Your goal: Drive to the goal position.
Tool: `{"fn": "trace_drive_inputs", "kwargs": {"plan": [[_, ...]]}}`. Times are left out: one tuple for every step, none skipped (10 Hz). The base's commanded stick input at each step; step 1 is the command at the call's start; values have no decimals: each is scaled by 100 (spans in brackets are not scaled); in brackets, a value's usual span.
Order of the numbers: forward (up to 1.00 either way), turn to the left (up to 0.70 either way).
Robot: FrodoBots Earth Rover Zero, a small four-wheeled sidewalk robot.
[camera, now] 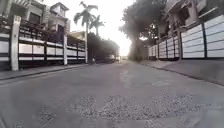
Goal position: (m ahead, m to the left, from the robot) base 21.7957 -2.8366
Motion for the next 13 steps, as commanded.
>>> {"fn": "trace_drive_inputs", "kwargs": {"plan": [[46,0],[70,0],[70,0],[70,0],[70,0],[70,0],[70,0],[59,0],[5,0],[0,0],[0,0],[0,0],[0,0]]}}
